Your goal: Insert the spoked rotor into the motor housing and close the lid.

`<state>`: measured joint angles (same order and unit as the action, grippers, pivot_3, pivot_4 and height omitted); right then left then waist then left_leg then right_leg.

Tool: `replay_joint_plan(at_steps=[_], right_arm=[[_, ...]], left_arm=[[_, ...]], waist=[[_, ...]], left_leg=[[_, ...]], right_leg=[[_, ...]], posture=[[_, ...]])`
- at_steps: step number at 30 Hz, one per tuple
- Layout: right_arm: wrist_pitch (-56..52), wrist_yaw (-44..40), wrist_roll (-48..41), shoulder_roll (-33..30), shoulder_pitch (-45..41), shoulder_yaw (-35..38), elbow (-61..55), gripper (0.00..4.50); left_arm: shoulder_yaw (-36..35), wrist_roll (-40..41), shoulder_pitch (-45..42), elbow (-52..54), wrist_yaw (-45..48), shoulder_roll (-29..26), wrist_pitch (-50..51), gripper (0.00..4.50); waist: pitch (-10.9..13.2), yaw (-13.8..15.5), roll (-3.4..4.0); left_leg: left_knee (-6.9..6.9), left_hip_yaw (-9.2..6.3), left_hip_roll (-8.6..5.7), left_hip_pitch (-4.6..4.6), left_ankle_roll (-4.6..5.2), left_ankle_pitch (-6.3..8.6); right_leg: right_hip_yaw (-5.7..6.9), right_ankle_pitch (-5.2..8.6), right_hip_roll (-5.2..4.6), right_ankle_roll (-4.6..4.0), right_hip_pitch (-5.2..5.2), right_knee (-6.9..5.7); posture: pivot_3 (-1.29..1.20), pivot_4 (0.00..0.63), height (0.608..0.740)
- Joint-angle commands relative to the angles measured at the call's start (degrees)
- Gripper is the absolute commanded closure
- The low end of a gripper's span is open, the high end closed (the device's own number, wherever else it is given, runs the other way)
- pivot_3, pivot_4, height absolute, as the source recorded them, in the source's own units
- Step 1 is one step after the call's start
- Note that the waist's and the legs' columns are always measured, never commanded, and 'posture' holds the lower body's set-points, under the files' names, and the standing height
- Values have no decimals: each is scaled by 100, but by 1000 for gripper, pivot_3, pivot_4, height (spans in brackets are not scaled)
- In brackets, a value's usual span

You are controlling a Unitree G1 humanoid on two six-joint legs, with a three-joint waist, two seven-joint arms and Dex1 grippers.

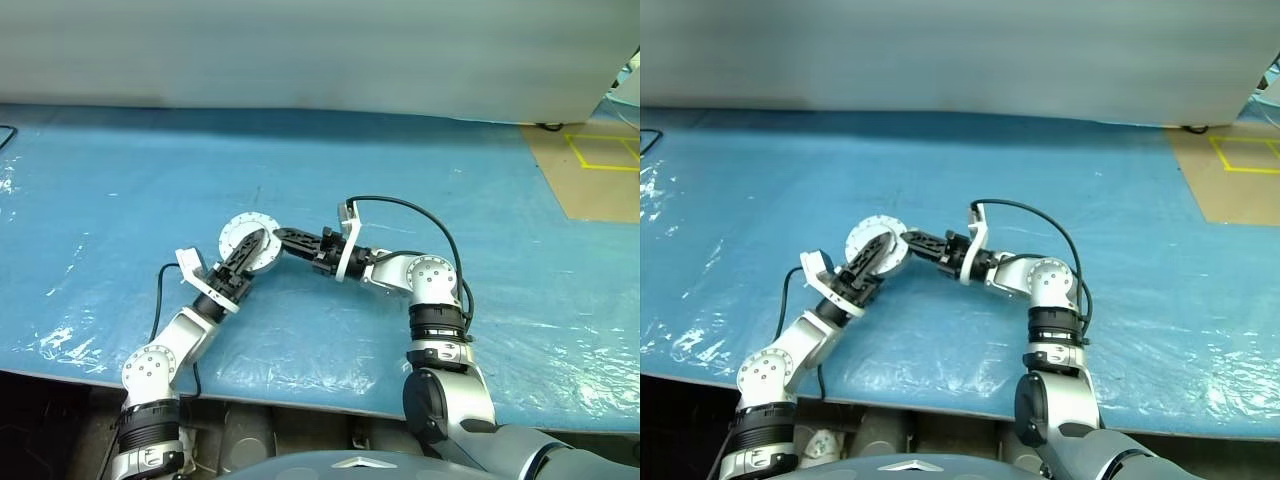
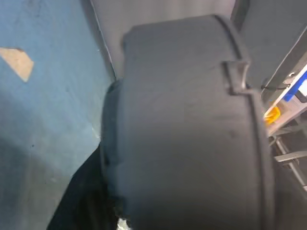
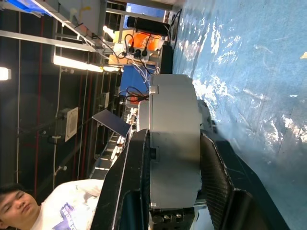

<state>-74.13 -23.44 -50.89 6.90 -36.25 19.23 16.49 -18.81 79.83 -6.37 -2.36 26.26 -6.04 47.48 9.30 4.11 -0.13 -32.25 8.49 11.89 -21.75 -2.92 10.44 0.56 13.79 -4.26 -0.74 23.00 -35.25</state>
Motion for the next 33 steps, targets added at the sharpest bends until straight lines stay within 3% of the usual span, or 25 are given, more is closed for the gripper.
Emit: replay_joint_plan(at_steps=[1, 14, 21, 29, 33], right_arm=[[61, -157, -346, 127, -201, -15, -219, 3280], [304, -217, -324, 136, -211, -66, -215, 3280], [620, -290, -361, 125, -226, -122, -332, 1091], [1060, -207, -257, 72, -198, -300, -248, 1091], [1067, -257, -339, 43, -177, -395, -337, 1091]], left_arm=[[-32, -83, 24, 17, 23, -32, 22, 1993], [-289, -132, -126, 84, -60, 362, -513, 1993], [-361, -271, -220, 135, -63, 434, -805, 1993], [-1012, -778, -732, -416, -494, 654, -2151, 1993], [-1433, -1548, -1114, -968, -812, 550, -3364, 1993]], waist=[[0, 3, 0], [0, 6, 0], [0, -1, 0], [0, 0, -2], [-1, -4, -5]], left_leg=[[0, 0, 1, 0, 0, 0], [-3, 0, 0, 0, 0, 0], [-4, 0, 1, 0, 0, 0], [-7, 0, 1, -1, 1, 0], [-10, -2, 2, -1, 1, 0]], right_leg=[[1, 0, 0, 0, 0, 0], [0, 0, -1, -1, 0, -4], [0, 0, 0, -1, 0, -6], [0, 0, -1, -1, -1, -8], [0, 0, 0, -1, -1, -10]], posture=[[0, 150, 740], [0, 150, 740], [0, 150, 740], [0, 150, 740], [0, 150, 740]])
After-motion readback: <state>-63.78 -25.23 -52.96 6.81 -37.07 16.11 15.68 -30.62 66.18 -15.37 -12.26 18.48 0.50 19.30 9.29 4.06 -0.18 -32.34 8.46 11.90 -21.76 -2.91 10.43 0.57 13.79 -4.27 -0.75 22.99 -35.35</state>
